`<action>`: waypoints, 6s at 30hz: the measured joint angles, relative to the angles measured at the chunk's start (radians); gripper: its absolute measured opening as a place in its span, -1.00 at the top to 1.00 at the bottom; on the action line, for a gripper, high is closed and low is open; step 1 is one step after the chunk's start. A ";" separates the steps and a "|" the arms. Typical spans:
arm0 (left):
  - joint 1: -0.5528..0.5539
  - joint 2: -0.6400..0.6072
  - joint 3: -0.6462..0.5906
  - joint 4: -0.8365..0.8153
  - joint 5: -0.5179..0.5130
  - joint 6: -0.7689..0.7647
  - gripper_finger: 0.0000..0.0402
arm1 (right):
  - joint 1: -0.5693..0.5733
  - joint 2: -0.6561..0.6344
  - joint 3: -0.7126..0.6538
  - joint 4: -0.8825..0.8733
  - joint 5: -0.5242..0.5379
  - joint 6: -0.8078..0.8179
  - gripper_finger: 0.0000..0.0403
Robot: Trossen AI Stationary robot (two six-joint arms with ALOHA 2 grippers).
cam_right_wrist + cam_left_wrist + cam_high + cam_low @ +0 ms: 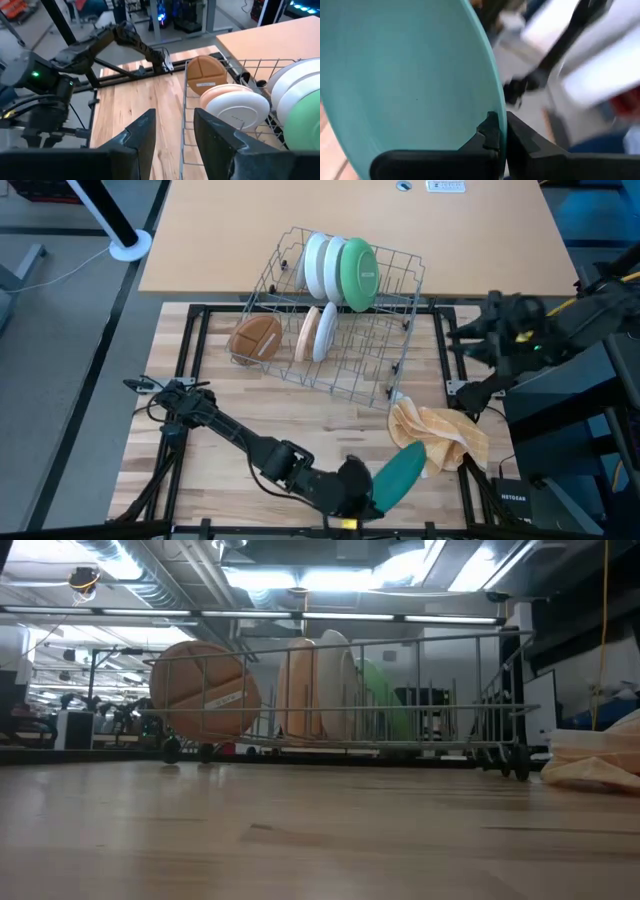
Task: Sort dishes
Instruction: Put the dark green plate in the dish rack
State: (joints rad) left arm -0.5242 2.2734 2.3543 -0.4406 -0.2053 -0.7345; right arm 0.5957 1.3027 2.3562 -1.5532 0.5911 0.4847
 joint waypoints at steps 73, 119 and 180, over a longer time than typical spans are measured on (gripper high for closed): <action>1.074 -0.030 -0.008 0.386 0.537 -0.230 1.00 | -0.001 -0.092 -0.167 -0.017 0.500 -0.153 0.32; 1.127 0.148 -0.006 0.700 0.653 -0.336 1.00 | -0.001 -0.096 -0.167 -0.018 0.501 -0.205 0.32; 1.108 0.147 -0.008 0.473 0.390 -0.131 0.66 | -0.001 -0.097 -0.167 -0.018 0.498 -0.231 0.32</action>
State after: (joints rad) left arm 0.5835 2.4207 2.3466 0.0322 0.1845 -0.8660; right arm 0.5949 1.2060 2.1887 -1.5711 1.0889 0.2535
